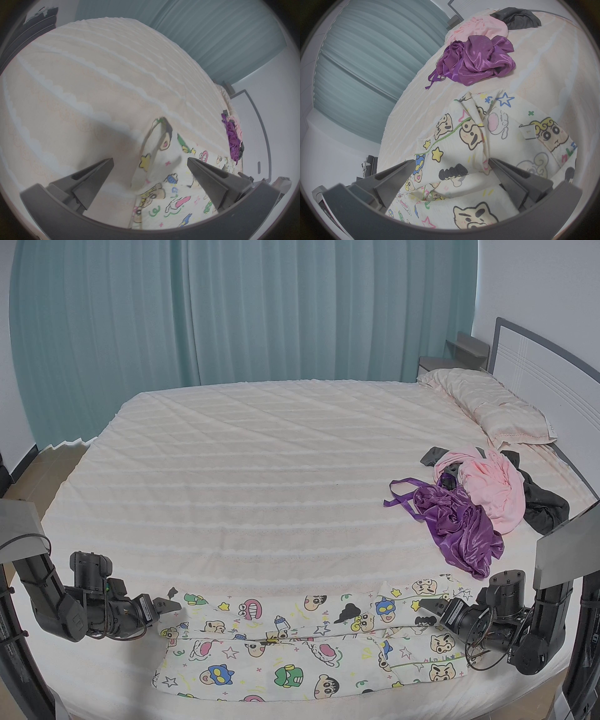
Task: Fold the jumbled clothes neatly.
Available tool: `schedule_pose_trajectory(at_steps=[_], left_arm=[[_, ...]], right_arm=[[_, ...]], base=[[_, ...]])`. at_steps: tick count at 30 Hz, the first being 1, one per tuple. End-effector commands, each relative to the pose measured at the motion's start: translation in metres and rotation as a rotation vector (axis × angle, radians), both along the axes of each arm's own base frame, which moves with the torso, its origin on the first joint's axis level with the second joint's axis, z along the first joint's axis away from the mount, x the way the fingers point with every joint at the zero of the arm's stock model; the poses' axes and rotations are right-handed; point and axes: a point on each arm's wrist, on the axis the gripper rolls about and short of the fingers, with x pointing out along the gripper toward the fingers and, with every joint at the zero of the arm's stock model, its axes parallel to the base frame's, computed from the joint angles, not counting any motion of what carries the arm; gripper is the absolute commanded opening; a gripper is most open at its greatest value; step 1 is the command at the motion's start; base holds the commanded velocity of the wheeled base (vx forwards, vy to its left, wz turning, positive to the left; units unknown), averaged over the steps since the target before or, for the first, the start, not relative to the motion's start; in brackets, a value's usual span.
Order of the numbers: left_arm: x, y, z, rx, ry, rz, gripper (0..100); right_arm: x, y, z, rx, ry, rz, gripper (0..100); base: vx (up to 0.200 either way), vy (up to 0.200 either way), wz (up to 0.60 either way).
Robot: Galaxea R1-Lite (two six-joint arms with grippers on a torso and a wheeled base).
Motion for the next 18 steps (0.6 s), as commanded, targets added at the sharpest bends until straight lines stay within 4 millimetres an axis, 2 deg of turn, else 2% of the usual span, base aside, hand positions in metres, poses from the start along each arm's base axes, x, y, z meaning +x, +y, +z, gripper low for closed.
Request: schedule_pose_trajectory(at_steps=[1,6,11,16,17,18], left_arm=[[0.008,0.002,0.013,-0.017,-0.061,0.019,100],[0.032,-0.003,0.021,-0.081,-0.1,0.063,100],[0.044,-0.009,0.006,-0.077,-0.073,0.048,100],[0.046,-0.016,0.002,-0.077,-0.063,0.027,100],[0.047,-0.017,0.001,-0.074,-0.064,0.023,0],[0.047,-0.017,-0.001,-0.071,-0.058,0.023,0]], right_arm=[[0.0,0.0,0.0,0.001,-0.001,0.001,100],[0.0,0.0,0.0,0.001,-0.001,0.001,100],[0.001,0.0,0.0,0.001,-0.003,0.001,100],[0.001,0.0,0.0,0.002,-0.004,0.001,100],[0.001,0.0,0.0,0.002,-0.004,0.001,100],[0.001,0.0,0.0,0.002,-0.004,0.001,100]], base=[[0.0,0.0,0.0],[0.0,0.0,0.0],[0.0,0.0,0.0],[0.0,0.0,0.0],[0.0,0.0,0.0],[0.0,0.0,0.0]])
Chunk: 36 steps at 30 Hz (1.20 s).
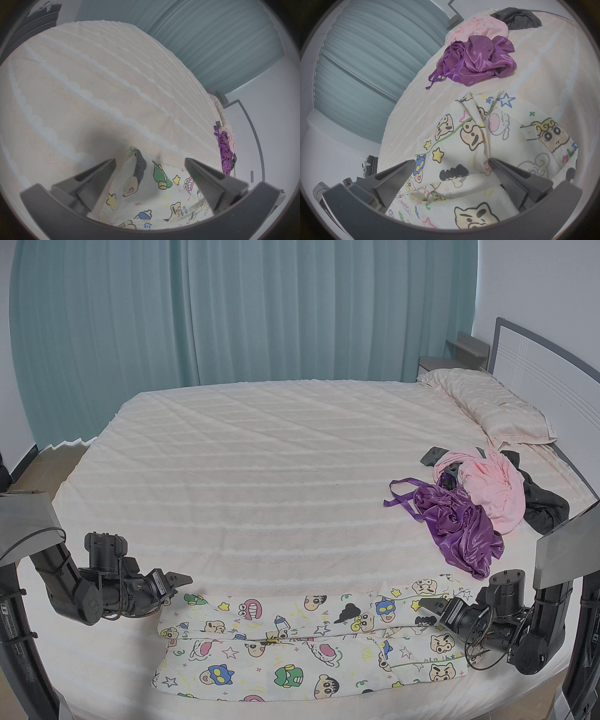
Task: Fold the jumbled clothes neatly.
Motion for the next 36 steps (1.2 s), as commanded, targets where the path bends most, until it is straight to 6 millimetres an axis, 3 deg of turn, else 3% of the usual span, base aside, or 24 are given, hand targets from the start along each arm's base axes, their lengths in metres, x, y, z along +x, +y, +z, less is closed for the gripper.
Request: schedule_pose_trajectory(at_steps=[1,20,36], left_arm=[[0.003,-0.004,-0.01,0.005,0.024,-0.009,0],[0.02,-0.001,0.001,-0.068,-0.026,0.13,0],[0.017,0.003,-0.009,-0.038,0.03,0.12,0]], right_arm=[[0.0,0.0,0.0,0.001,-0.001,0.001,100],[0.001,0.0,0.0,0.001,-0.002,0.001,100],[0.001,0.0,0.002,0.001,-0.012,-0.005,100]], base=[[0.0,0.0,0.0],[0.0,0.0,0.0],[0.0,0.0,0.0]])
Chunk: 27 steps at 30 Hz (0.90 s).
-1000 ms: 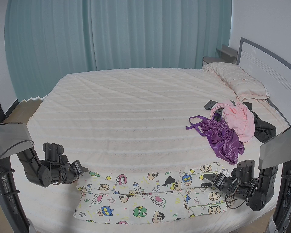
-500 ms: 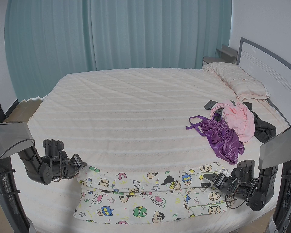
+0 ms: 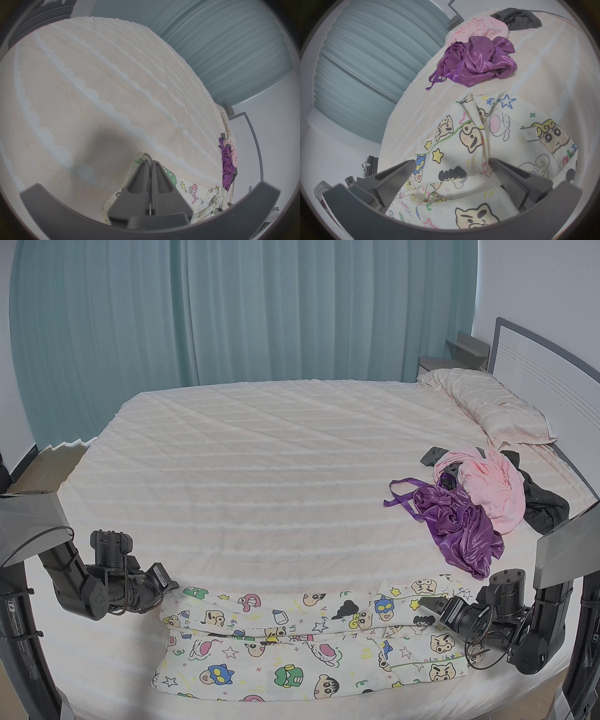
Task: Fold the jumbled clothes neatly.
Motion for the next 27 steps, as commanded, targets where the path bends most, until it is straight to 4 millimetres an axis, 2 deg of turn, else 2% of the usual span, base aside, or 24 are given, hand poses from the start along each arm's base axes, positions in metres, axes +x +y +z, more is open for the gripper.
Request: schedule_pose_trajectory(at_steps=[1,2,7,16,25,26,27], left_arm=[[0.0,0.001,-0.001,0.003,0.003,0.002,0],[0.0,0.001,0.0,0.003,0.002,0.002,100],[-0.002,0.001,-0.001,0.003,0.008,0.002,100],[-0.003,0.003,0.0,-0.001,0.009,0.009,100],[-0.004,0.003,0.001,-0.003,0.007,0.013,100],[-0.004,0.003,0.001,-0.003,0.007,0.013,100],[-0.004,0.003,0.001,-0.003,0.007,0.013,100]], right_arm=[[0.0,0.0,0.002,0.0,-0.008,-0.003,100],[0.0,-0.001,0.001,0.0,-0.007,-0.005,100],[0.004,-0.004,0.0,0.0,-0.01,-0.022,100],[0.022,-0.006,-0.01,0.003,-0.022,-0.05,100],[0.025,-0.003,-0.016,0.003,-0.009,-0.036,100],[0.025,-0.003,-0.017,0.003,-0.006,-0.035,0],[0.025,-0.003,-0.018,0.001,-0.003,-0.036,0]], base=[[0.0,0.0,0.0],[0.0,0.0,0.0],[0.0,0.0,0.0],[0.0,0.0,0.0],[0.0,0.0,0.0],[0.0,0.0,0.0],[0.0,0.0,0.0]])
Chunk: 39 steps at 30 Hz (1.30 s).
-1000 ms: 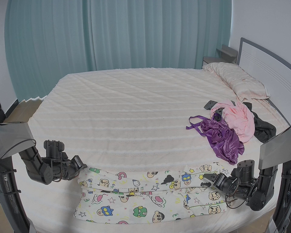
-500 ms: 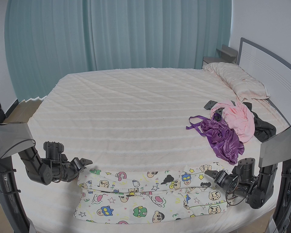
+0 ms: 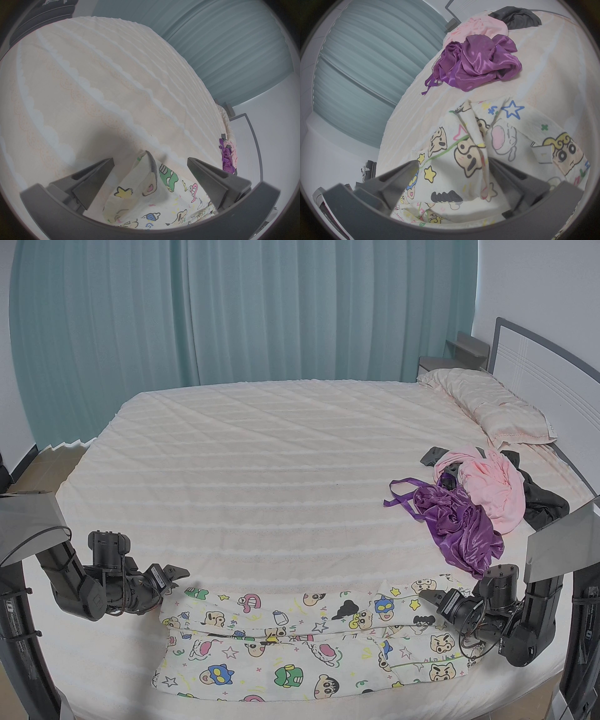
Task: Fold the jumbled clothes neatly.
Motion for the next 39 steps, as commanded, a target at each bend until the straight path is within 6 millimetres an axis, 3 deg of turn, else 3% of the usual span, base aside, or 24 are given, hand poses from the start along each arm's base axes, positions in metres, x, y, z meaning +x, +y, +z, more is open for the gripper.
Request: schedule_pose_trajectory(at_steps=[1,12,28,29,33,39], left_arm=[[0.0,0.0,0.001,0.0,-0.003,0.001,100],[-0.002,0.0,-0.001,0.0,0.006,0.002,100],[-0.007,0.008,0.002,0.01,0.004,0.024,100],[-0.009,0.01,0.004,0.014,0.001,0.027,100],[-0.019,0.015,0.009,0.043,-0.007,0.015,100],[-0.05,0.012,0.011,0.164,-0.005,-0.122,100]], right_arm=[[0.0,0.0,-0.005,-0.005,0.015,0.0,0],[-0.005,-0.007,0.005,-0.002,-0.004,-0.029,0],[-0.008,-0.017,0.003,-0.032,0.017,-0.052,0],[-0.009,-0.018,0.002,-0.037,0.021,-0.052,100],[-0.011,-0.019,0.002,-0.04,0.027,-0.051,100],[-0.015,-0.021,0.011,-0.04,0.007,-0.053,100]], base=[[0.0,0.0,0.0],[0.0,0.0,0.0],[0.0,0.0,0.0],[0.0,0.0,0.0],[0.0,0.0,0.0],[0.0,0.0,0.0]])
